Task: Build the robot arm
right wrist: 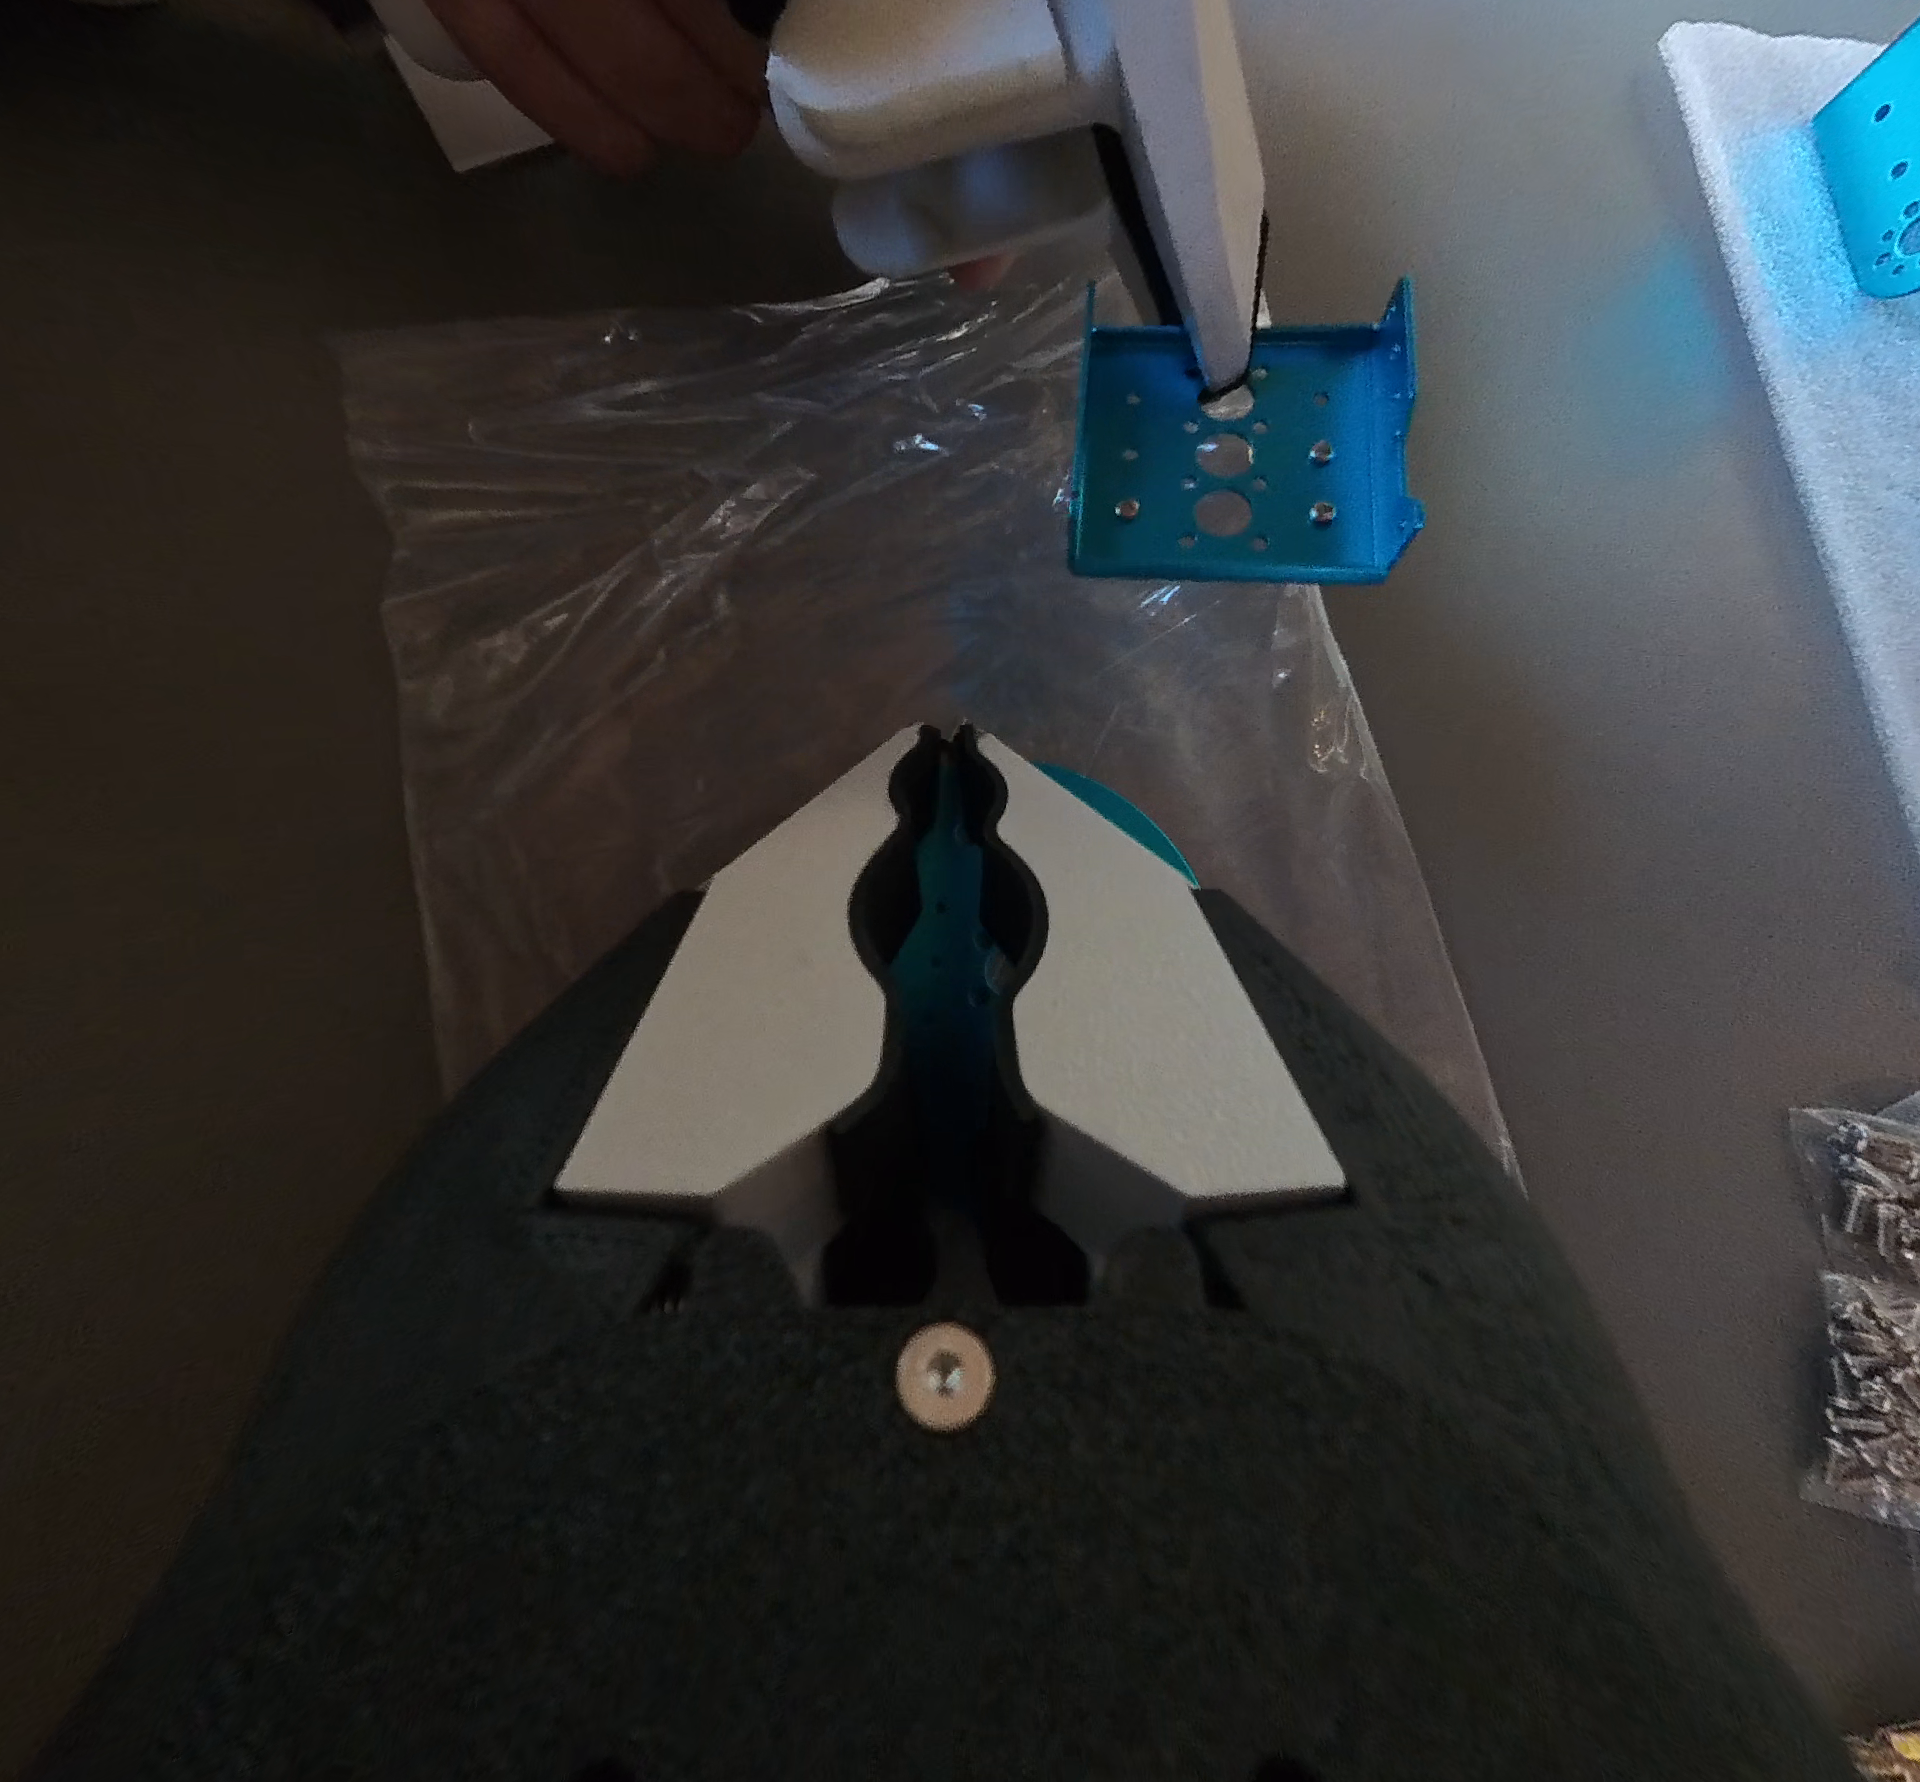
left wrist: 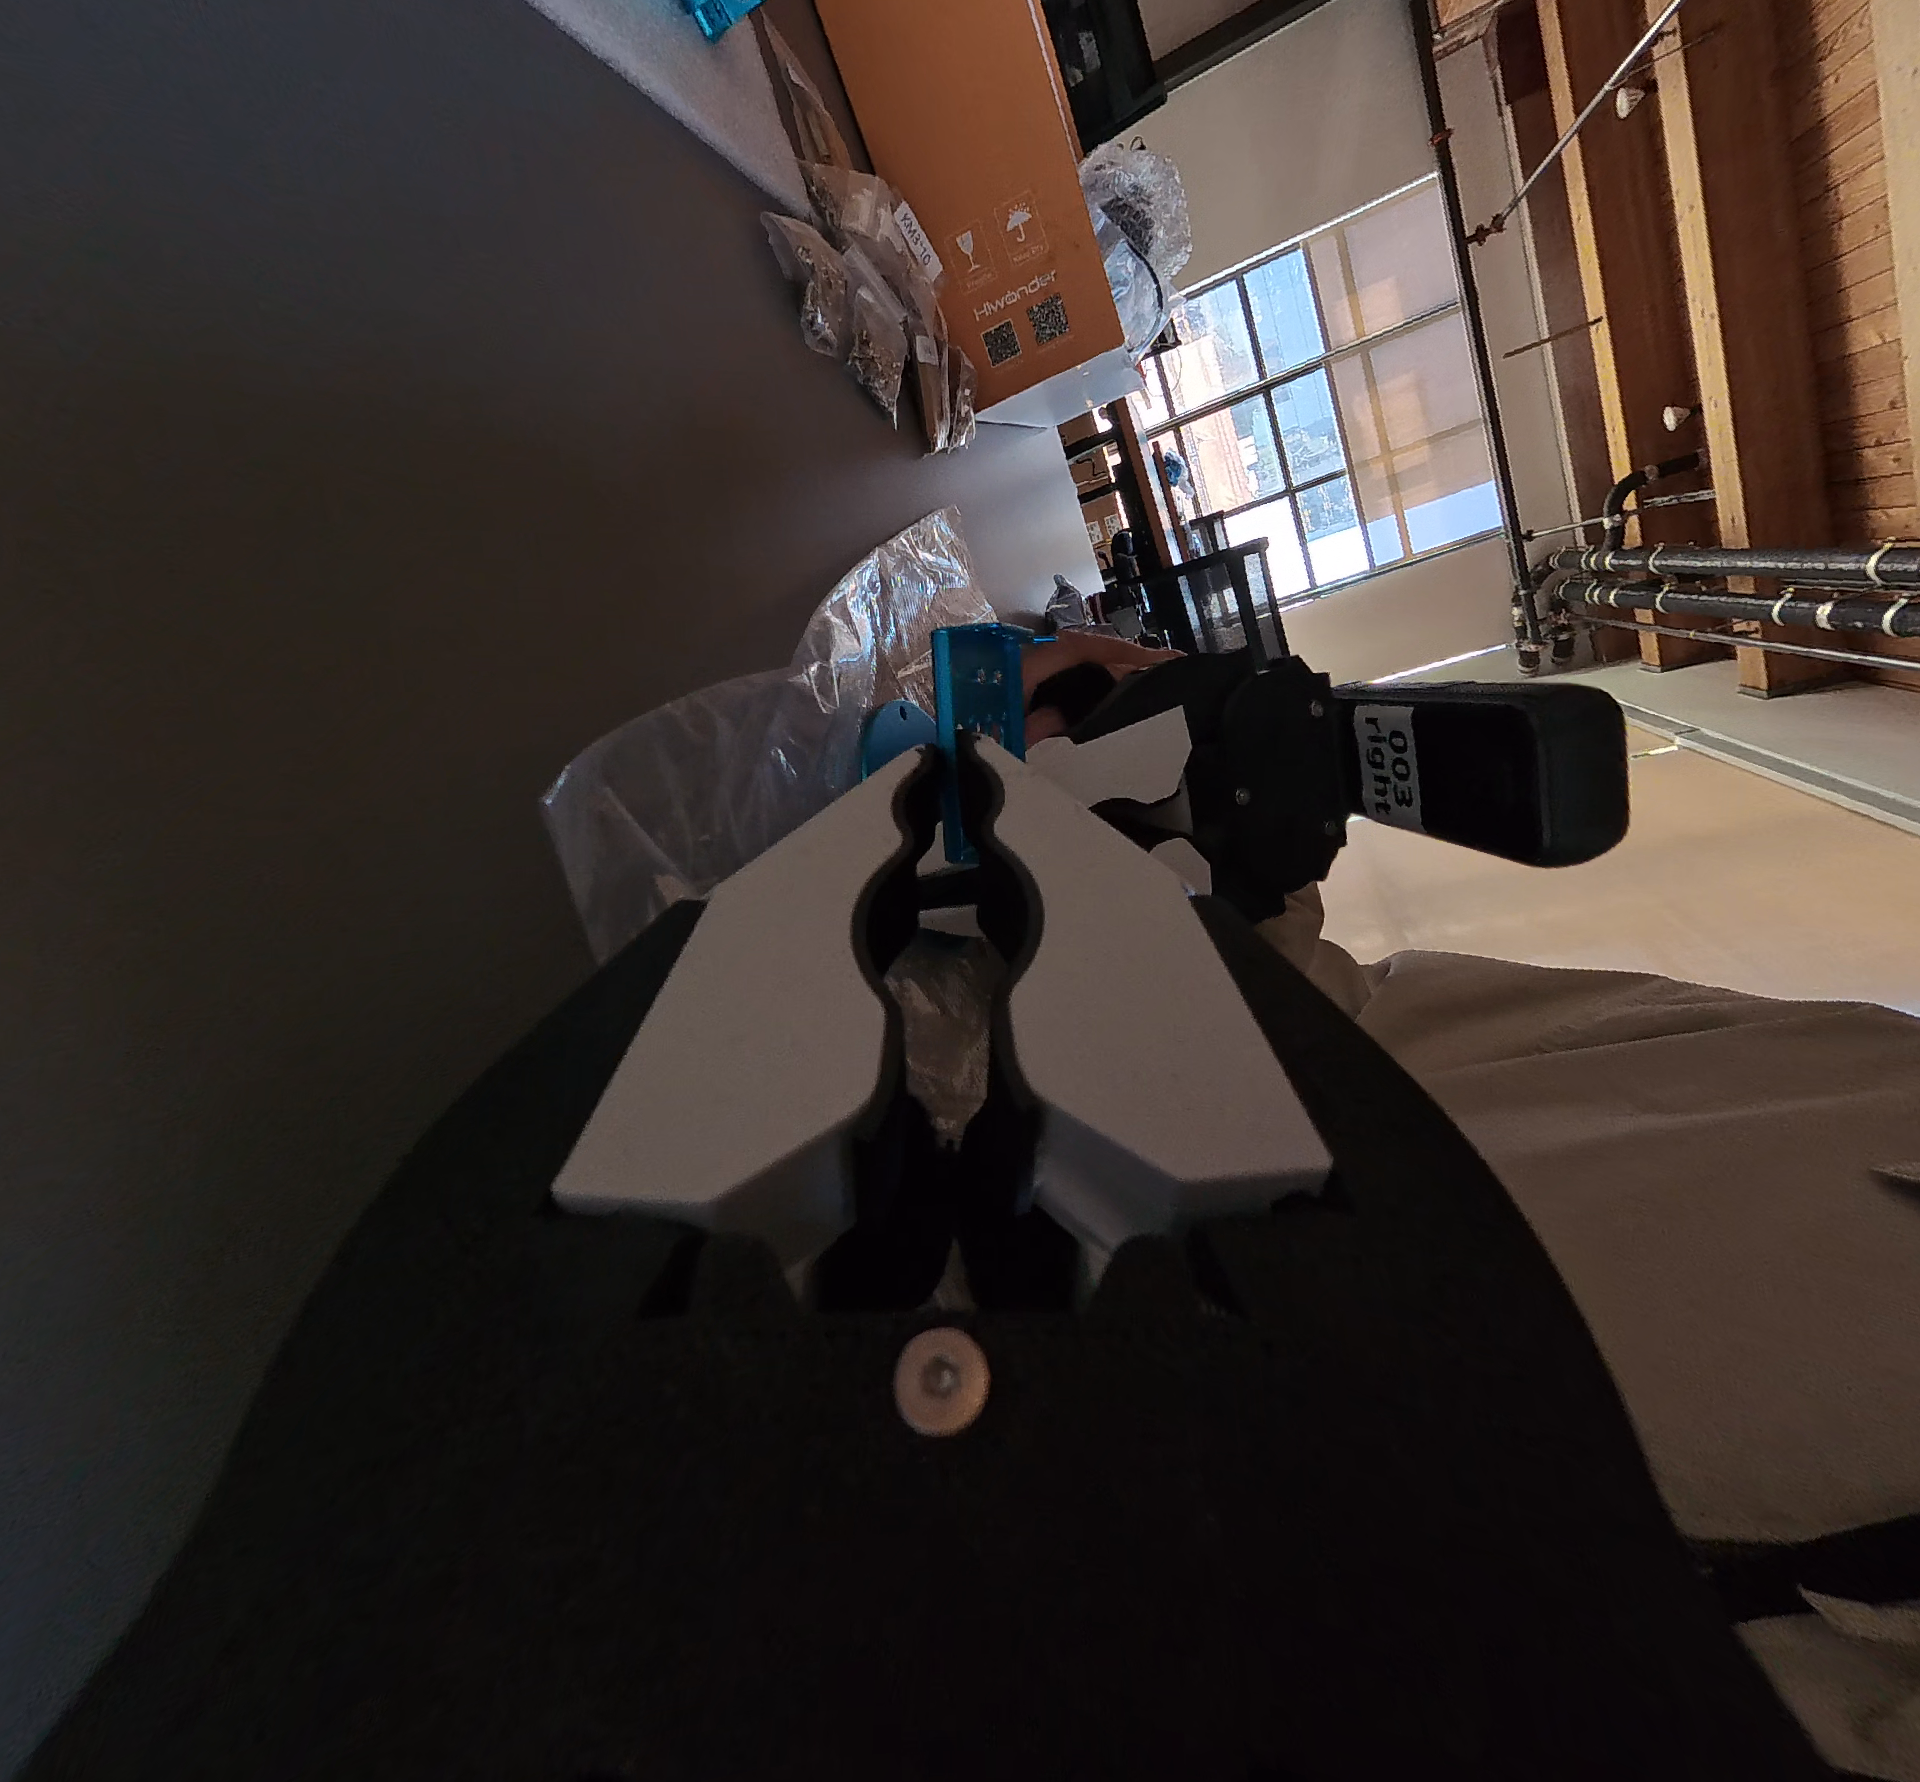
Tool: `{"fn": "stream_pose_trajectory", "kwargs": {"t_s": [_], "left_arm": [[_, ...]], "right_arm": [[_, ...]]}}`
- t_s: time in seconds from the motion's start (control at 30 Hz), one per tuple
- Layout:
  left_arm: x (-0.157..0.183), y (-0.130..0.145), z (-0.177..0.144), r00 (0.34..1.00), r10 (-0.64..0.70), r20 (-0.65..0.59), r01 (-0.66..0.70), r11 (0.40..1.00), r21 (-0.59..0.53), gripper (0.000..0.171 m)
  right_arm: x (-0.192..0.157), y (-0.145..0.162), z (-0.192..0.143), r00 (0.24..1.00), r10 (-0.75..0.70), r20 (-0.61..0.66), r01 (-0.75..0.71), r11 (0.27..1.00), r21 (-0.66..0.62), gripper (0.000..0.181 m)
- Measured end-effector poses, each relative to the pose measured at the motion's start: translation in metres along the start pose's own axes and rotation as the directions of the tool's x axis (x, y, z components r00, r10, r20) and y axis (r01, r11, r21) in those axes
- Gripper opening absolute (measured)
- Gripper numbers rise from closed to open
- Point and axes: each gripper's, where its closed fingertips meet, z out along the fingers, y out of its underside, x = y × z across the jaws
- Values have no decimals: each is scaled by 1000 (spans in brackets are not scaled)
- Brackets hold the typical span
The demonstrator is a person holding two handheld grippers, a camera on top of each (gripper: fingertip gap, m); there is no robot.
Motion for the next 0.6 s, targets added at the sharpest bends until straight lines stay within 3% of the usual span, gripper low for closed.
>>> {"fn": "stream_pose_trajectory", "kwargs": {"t_s": [0.33, 0.6], "left_arm": [[0, 2, 2, 1000, 18, 17, -18, 1000, -8, 1], [-2, 5, 4, 998, 52, 43, -52, 999, -14, 1]], "right_arm": [[3, -7, -6, 999, -2, -33, 3, 999, 38, 0], [-2, -12, -21, 957, 272, 102, -285, 948, 141, 0]]}}
